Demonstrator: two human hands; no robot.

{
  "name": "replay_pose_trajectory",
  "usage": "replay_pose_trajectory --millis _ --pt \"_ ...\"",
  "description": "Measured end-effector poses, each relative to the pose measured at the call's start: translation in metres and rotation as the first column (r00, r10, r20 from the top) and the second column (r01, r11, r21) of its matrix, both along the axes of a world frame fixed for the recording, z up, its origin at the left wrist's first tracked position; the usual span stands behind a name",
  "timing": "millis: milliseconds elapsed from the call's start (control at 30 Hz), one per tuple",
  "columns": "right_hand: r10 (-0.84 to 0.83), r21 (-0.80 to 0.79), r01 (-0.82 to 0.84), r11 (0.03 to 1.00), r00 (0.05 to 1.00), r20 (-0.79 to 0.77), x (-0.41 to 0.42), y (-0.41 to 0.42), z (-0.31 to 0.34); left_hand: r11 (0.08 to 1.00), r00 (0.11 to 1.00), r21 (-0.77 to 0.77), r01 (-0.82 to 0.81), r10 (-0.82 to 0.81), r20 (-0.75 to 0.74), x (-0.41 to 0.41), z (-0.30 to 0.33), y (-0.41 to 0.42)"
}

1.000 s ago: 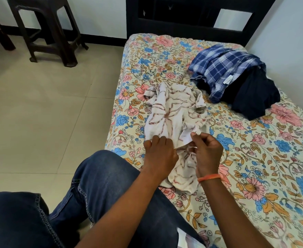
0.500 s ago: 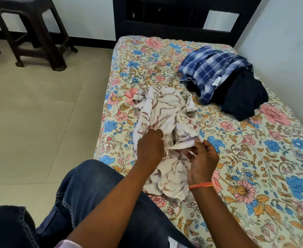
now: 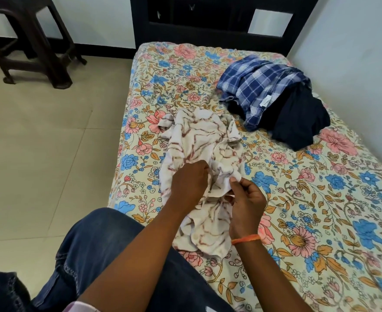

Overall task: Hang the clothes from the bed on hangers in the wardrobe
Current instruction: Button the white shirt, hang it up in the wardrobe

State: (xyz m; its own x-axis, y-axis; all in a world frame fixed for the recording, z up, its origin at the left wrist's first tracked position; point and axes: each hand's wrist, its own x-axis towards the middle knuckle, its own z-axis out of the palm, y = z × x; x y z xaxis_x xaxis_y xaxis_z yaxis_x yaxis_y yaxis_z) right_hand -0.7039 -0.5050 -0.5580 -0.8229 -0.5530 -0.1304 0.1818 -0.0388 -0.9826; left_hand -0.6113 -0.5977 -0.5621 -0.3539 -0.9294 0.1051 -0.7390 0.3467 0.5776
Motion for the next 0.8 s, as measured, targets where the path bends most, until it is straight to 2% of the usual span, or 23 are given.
replay_pose_trajectory --millis 233,367,467,567,667,800 --pt "-0.007 0.013 0.007 1.000 0.999 0.037 -0.006 0.002 0.003 0.988 0.989 0.118 0.100 -0.112 0.098 -0.011 -0.004 -0.012" --pt "-0.009 0.030 0.008 1.000 0.999 0.035 -0.007 0.002 0.004 0.967 0.988 0.215 0.135 -0.149 0.046 -0.011 -0.003 -0.021" --pt "-0.016 0.027 0.015 1.000 0.999 0.043 -0.008 0.002 0.009 0.944 0.975 0.256 0.210 -0.182 -0.128 -0.001 0.003 -0.018" --pt "-0.064 0.016 0.064 0.998 0.997 0.036 -0.008 0.001 0.013 0.904 0.918 0.370 0.214 -0.056 -0.393 0.020 0.011 -0.005" --pt "-0.108 -0.020 0.107 0.994 0.991 -0.077 0.001 0.002 0.016 0.862 0.823 0.457 0.220 0.087 -0.561 0.041 0.018 0.014" --pt "-0.065 -0.067 0.049 0.997 0.963 -0.261 0.023 0.002 0.031 0.852 0.677 0.465 0.241 0.196 -0.709 0.053 0.029 0.040"
